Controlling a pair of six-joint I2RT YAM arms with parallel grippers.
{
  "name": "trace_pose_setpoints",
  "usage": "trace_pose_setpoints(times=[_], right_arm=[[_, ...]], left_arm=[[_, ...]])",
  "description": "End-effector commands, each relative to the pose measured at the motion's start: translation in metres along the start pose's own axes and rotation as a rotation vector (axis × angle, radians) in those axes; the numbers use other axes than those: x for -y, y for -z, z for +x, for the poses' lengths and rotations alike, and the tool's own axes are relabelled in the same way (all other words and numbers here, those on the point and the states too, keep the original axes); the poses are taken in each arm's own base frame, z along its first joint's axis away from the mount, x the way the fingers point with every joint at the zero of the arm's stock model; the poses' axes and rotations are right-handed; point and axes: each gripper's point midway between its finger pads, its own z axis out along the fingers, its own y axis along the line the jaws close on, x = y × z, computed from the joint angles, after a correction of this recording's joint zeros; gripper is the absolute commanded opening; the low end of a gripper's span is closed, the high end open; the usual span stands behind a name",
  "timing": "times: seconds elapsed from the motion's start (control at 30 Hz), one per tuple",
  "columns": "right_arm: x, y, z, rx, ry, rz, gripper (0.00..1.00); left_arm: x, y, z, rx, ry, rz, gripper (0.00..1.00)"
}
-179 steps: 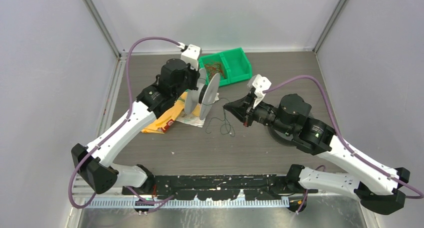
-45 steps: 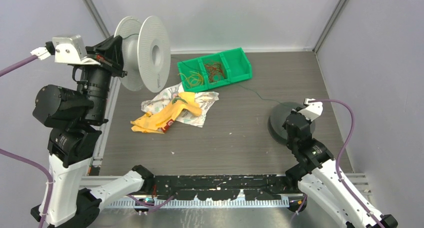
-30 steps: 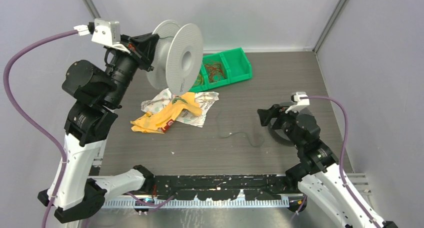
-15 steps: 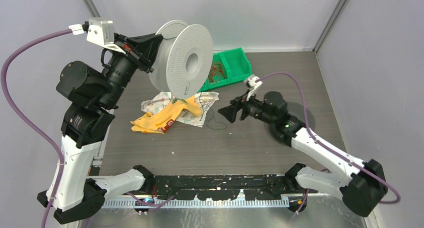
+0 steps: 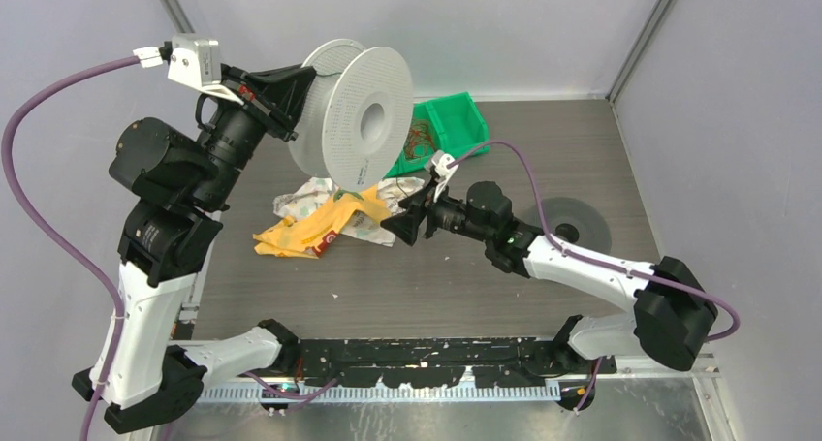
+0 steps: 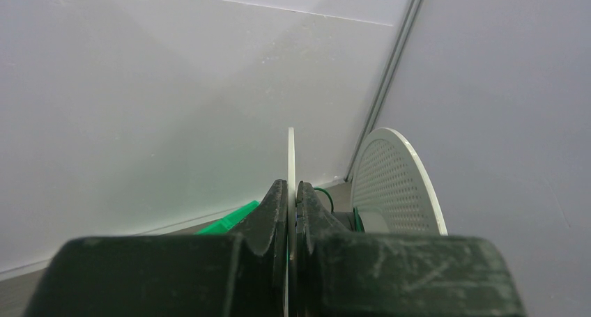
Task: Wrap the cables
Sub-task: Wrap the cable around the cable reel.
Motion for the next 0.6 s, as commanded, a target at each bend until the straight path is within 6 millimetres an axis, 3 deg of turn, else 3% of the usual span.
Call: trace_pose_setpoints(times=[0.0,0.1,0.27,0.4,0.57], right_arm=[[-0.006,-0.013,-0.046,0.154,0.027,-0.007,0.66],[-0.004,-0.016,-0.042,0.140,0.008,-0.004,0.34],[0.001,-0.004,-0.029,0.110,-0.021,0.037,0.04],[0.007,0.008,-0.007,0.011,-0.069,0.106,0.01],[-0.012,0.021,0.030,-0.122,-0.090,0.107,0.01]], left_arm=[[0.013,0.011,-0.057,0.180,0.041,0.049,0.00],[0.012,0.010,-0.057,0.179,0.038,0.042,0.00],[0.001,0.007,-0.051,0.172,0.016,-0.009,0.00],[-0.021,-0.007,-0.029,0.158,0.019,-0.125,0.00],[-0.051,-0.022,0.003,0.193,0.042,-0.261,0.00]])
